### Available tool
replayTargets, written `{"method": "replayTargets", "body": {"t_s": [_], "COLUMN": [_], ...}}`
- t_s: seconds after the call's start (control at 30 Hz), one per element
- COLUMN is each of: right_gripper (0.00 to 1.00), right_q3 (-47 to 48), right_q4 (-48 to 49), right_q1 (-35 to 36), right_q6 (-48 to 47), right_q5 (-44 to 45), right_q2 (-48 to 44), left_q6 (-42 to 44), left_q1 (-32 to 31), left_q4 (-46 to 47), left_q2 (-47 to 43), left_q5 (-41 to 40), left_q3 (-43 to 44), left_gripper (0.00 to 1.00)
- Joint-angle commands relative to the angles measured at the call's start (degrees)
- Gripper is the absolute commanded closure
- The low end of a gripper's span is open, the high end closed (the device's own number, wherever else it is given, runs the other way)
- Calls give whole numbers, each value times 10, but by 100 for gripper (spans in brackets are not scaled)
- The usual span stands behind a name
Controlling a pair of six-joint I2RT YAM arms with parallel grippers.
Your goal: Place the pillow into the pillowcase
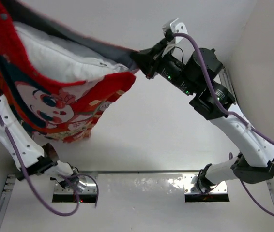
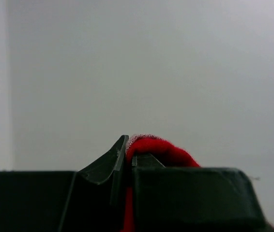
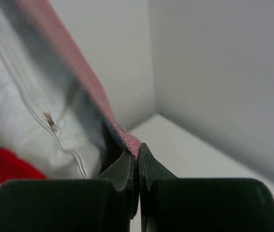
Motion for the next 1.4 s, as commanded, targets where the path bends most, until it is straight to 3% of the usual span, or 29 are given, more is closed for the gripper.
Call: {"method": "replayTargets", "body": {"t_s": [0.0, 0.03, 0.13, 0.2, 0.33, 0.43, 0.53, 0.57, 0.6, 0.7, 0.73, 0.77, 0.8, 0.83, 0.93, 1.0, 1.1, 1.2, 1.23, 1.37], "right_gripper": [100, 100, 100, 100, 100, 100, 100, 100, 100, 98, 90, 76, 40, 28, 9, 1, 1, 1, 1, 1], "right_q3": [-95, -145, -230, -281, -446, -527, -569, -576, -587, -600, -598, -596, -584, -565, -525, -489, -477, -503, -512, -550], "right_q4": [34, 26, -40, -58, -77, -101, -129, -137, -144, -184, -193, -204, -226, -246, -271, -276, -230, -175, -170, -147], "right_q1": [-86, -132, -231, -312, -437, -516, -608, -621, -647, -697, -710, -731, -740, -754, -759, -756, -748, -741, -733, -671], "right_q6": [150, 175, 260, 315, 372, 380, 369, 356, 349, 327, 318, 312, 305, 289, 267, 254, 234, 240, 247, 265], "right_q5": [42, 41, 31, 11, -15, -13, -15, -15, -15, -15, -11, -5, 3, 7, 49, 66, 53, -52, -111, -136], "right_q2": [-61, -69, -81, -93, -147, -188, -203, -203, -203, -211, -217, -217, -218, -218, -218, -227, -246, -238, -229, -194], "left_q6": [71, 172, 311, 356, 384, 357, 344, 348, 351, 343, 340, 336, 337, 344, 379, 442, 512, 516, 510, 474], "left_q1": [-141, -178, -325, -413, -490, -529, -563, -579, -585, -579, -562, -551, -538, -515, -469, -446, -434, -425, -425, -431], "left_q4": [-167, -202, -268, -304, -320, -302, -292, -292, -296, -297, -301, -317, -331, -362, -416, -437, -503, -521, -503, -441], "left_q2": [107, 117, 166, 203, 313, 376, 425, 429, 430, 391, 380, 368, 341, 311, 243, 170, 97, 39, 27, -17], "left_q5": [22, 0, -103, -173, -235, -245, -245, -252, -256, -216, -203, -190, -171, -154, -136, -122, -103, -57, -43, 33], "left_q3": [16, 8, -43, -37, -10, -11, 0, 3, 9, 11, 10, 10, 8, -6, -75, -172, -287, -398, -472, -590], "left_gripper": [100, 100, 100, 100, 100, 91, 54, 17, 1, 0, 0, 0, 0, 0, 0, 0, 0, 0, 0, 0]}}
